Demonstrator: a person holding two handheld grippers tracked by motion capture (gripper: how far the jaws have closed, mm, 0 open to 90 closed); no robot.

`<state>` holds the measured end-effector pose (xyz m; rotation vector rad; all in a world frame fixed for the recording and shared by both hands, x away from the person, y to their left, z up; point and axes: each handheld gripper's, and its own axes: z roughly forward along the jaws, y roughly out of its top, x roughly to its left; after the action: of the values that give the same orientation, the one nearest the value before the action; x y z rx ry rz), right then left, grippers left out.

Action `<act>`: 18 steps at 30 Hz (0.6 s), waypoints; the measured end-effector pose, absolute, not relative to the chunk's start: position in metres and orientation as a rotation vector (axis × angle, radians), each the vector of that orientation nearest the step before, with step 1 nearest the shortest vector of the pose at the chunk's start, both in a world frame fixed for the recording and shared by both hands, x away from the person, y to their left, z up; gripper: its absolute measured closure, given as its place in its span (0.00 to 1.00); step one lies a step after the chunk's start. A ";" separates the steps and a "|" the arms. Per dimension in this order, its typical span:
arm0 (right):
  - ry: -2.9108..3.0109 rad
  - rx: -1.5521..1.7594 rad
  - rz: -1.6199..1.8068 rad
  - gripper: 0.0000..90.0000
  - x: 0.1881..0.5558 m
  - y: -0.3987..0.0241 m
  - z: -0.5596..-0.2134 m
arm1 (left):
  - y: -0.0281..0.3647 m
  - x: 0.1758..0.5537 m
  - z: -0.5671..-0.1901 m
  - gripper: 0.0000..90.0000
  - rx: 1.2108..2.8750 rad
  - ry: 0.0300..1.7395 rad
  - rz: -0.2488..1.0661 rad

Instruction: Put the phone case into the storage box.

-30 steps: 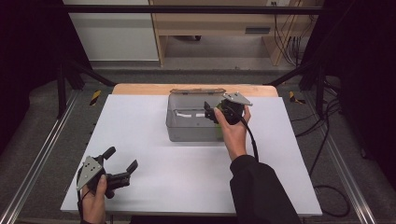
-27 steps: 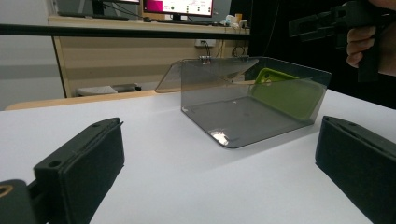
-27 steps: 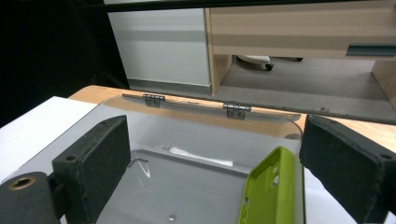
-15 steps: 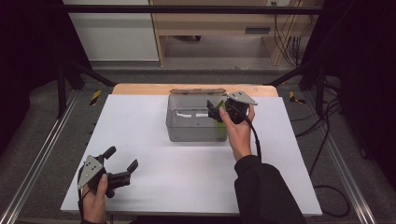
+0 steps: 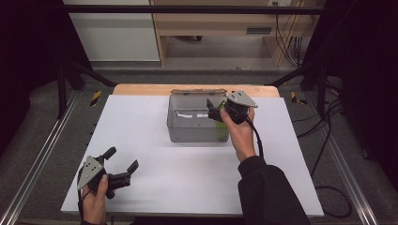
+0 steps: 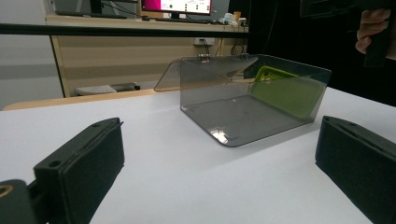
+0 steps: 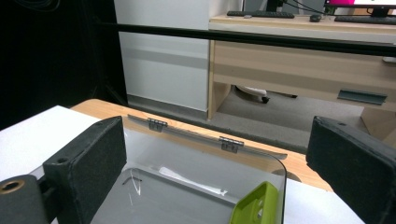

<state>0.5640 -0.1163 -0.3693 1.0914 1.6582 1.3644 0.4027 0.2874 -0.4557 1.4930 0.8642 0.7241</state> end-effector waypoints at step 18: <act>1.651 0.989 1.401 0.05 0.560 -0.114 -0.362 | 0.288 0.403 -0.456 0.01 1.501 0.865 0.729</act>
<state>0.5596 -0.1140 -0.3619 0.9885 1.6509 1.4011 0.4029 0.2881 -0.4560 1.5006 0.8650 0.7294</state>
